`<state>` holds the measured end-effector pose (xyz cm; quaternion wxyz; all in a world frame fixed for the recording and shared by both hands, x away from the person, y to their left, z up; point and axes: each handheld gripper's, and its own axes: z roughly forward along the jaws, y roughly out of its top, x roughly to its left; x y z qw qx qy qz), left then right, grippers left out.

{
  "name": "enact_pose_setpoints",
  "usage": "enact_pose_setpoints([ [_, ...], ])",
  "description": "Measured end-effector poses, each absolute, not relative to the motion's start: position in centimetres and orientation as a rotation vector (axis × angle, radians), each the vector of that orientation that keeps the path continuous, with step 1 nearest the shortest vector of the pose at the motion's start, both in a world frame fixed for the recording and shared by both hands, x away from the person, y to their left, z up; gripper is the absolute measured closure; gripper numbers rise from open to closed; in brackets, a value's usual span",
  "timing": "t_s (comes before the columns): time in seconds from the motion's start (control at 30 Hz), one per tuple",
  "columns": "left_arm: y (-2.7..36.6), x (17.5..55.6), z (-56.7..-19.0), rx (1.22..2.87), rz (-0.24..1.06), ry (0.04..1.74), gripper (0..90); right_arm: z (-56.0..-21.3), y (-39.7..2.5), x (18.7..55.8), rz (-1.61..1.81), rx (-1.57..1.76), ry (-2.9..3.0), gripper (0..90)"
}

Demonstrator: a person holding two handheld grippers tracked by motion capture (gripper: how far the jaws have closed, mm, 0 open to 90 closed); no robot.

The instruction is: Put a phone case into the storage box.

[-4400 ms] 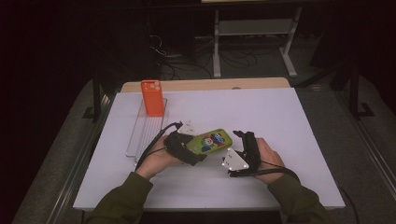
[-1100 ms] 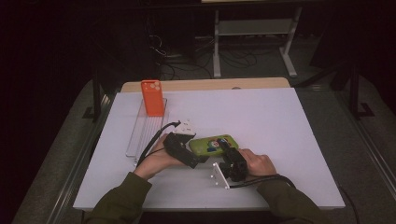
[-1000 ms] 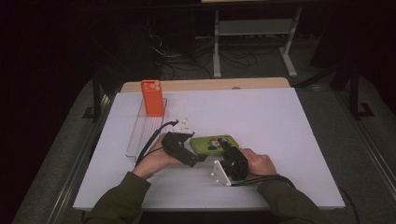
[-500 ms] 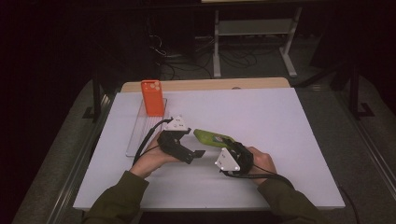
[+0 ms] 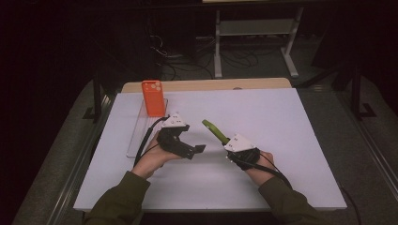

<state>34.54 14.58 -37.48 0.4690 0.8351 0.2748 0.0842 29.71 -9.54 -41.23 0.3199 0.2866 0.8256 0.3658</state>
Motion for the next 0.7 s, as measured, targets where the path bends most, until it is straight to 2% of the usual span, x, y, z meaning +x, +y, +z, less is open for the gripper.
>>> enact_pose_setpoints([
  [0.4, 13.7, 35.6, -37.2, 2.006, 0.203, 0.732, 0.0, -40.8, -10.0, 30.6, 1.156, 1.076, 2.250, 76.2],
  [0.7, 12.3, 36.4, -37.1, 1.960, 0.172, 0.741, 0.0, -40.5, -9.4, 30.6, 1.233, 1.112, 2.264, 76.2],
])
